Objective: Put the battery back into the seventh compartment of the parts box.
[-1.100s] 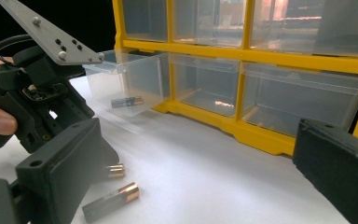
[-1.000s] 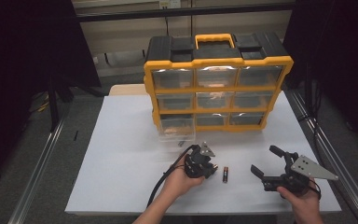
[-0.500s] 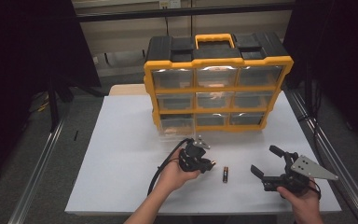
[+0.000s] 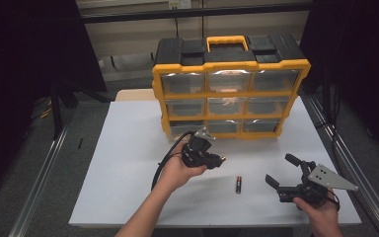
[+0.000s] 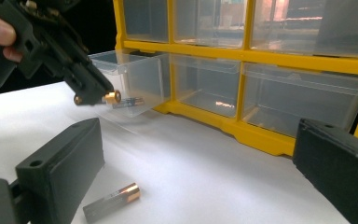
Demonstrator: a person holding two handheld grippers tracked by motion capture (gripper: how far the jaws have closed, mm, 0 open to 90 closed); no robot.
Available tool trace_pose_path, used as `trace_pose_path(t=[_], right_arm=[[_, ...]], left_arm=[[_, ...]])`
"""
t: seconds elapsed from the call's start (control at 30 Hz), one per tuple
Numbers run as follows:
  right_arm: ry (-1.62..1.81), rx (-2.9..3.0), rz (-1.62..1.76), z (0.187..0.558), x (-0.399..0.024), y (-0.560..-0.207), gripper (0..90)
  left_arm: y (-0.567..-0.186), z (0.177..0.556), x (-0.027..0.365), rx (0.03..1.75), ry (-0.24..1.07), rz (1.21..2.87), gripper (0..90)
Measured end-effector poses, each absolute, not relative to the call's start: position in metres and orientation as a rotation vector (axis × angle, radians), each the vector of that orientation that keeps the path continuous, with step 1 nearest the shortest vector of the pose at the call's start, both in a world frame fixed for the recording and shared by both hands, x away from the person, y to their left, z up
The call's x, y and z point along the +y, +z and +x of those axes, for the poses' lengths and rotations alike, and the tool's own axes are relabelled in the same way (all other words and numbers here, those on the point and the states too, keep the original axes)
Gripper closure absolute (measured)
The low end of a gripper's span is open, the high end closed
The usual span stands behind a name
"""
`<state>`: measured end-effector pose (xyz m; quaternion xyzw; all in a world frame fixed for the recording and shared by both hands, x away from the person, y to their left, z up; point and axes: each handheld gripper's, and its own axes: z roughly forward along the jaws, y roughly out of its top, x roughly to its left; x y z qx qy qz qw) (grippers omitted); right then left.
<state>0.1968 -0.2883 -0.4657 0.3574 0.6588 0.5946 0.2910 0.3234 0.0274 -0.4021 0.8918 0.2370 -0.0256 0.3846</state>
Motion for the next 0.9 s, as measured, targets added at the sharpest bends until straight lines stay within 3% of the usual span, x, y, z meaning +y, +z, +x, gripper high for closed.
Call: trace_pose_path(t=[0.9], right_arm=[[1.588, 1.755, 0.953, 0.197, -0.288, -0.466, 1.6]], left_arm=[[-0.355, 0.355, 0.046, 0.680, -0.008, 2.191, 77.3]])
